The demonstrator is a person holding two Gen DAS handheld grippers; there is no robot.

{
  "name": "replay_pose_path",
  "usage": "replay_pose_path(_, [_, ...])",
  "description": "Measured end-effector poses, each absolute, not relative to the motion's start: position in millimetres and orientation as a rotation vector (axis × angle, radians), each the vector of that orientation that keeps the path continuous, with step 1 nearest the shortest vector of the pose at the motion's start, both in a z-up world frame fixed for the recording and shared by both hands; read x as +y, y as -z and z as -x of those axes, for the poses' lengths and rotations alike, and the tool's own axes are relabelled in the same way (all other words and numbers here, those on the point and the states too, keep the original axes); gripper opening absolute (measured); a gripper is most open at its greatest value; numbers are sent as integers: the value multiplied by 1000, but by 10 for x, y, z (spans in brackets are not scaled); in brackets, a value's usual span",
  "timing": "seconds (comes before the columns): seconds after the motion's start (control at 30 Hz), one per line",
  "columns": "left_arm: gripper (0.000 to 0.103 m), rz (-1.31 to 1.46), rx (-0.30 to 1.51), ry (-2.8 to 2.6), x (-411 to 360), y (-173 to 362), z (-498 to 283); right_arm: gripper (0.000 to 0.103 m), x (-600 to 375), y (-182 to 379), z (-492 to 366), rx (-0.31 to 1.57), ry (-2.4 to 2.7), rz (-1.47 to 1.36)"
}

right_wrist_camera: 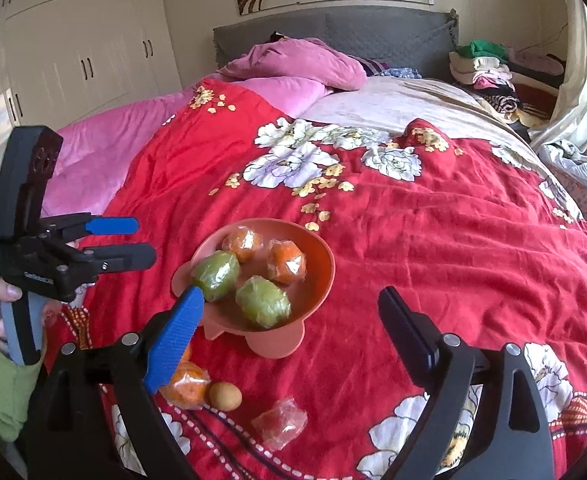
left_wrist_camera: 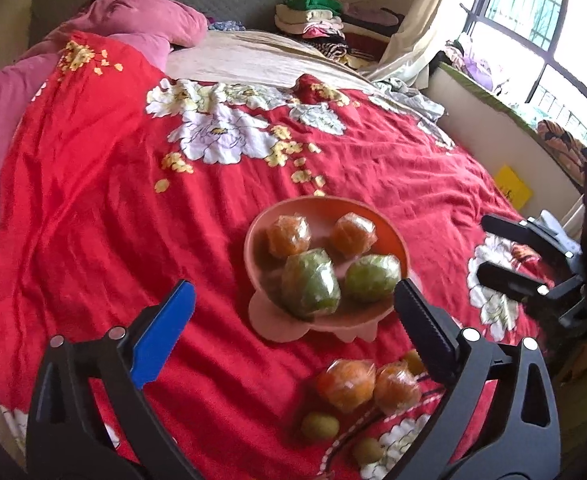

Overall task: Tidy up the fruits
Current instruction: 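Open the right tool, then the left tool, releasing both fruits in the bowl, then withdraw both open tools from the bowl toward the remaining fruits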

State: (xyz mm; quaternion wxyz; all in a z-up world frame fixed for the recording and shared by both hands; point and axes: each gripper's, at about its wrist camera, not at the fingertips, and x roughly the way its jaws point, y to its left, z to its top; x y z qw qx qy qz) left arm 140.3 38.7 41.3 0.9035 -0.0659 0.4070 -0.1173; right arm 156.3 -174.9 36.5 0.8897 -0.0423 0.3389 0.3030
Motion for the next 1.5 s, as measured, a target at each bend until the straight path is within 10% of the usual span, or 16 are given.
replay_pose_path(1.5, [93,-48,919,309,173,-92,-903,93,-1870,39,-899,768,-612,146])
